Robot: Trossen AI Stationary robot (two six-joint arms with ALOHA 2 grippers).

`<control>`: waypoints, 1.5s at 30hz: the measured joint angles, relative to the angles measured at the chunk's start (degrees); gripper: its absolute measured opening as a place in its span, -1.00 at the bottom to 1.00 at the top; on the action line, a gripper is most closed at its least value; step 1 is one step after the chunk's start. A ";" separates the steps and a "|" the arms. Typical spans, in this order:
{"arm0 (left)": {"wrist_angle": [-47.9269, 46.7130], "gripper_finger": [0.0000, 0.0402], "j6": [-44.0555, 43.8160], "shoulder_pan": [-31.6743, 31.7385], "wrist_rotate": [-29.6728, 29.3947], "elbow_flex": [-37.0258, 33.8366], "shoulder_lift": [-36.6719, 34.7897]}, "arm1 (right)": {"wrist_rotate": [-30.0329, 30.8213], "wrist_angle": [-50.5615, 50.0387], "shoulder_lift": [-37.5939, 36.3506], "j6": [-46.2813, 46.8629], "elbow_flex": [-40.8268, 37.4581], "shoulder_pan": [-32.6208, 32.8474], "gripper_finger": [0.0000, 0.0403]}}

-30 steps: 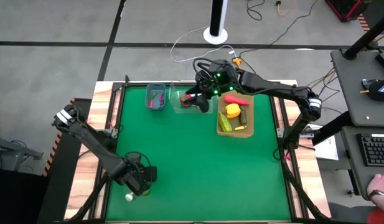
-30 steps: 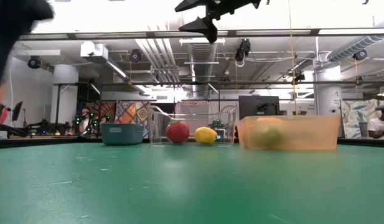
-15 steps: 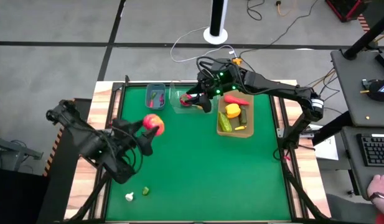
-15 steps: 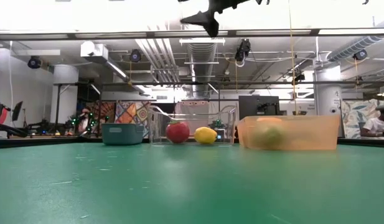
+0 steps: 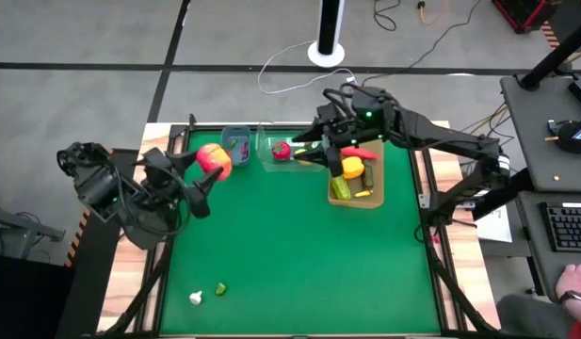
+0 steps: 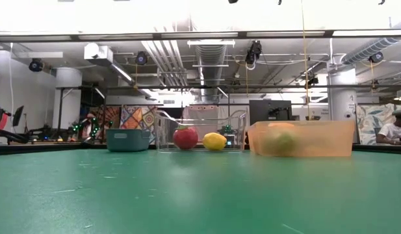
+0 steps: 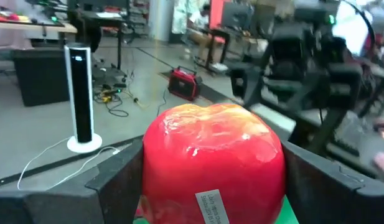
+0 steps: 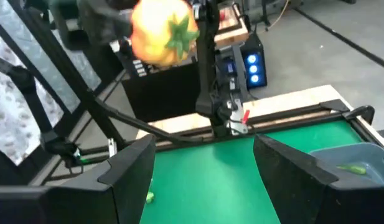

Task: Sort produce into baskets
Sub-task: Put the orange tomato into the transparent bin

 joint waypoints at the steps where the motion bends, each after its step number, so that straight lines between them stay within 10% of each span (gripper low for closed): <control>1: 2.68 0.51 3.65 0.31 1.27 0.00 0.00 | 0.03 -0.08 -0.41 0.19 0.00 0.00 0.30; 12: 54.06 0.51 67.66 3.98 24.40 -0.04 -0.61 | -0.12 -1.71 -3.66 0.26 0.00 0.13 0.30; 16: 61.08 0.51 77.08 8.98 38.29 -0.06 -1.62 | -0.12 -1.66 -4.71 0.25 0.00 0.13 0.30; 23: 63.05 0.51 69.58 26.16 58.53 -6.98 -1.75 | -0.01 -1.51 -6.23 -0.54 0.00 0.40 0.30; 29: 84.83 0.50 58.96 33.79 74.63 -21.02 -3.19 | 3.66 -1.35 -7.00 -4.28 0.00 4.05 0.30; 38: 120.95 0.51 39.93 36.77 74.27 -43.32 -3.65 | 23.44 -0.65 -6.88 -16.78 -0.02 13.96 0.30; 45: 148.30 0.51 33.02 36.80 71.75 -51.61 1.41 | 25.45 7.67 -6.25 -16.45 -0.07 14.45 0.36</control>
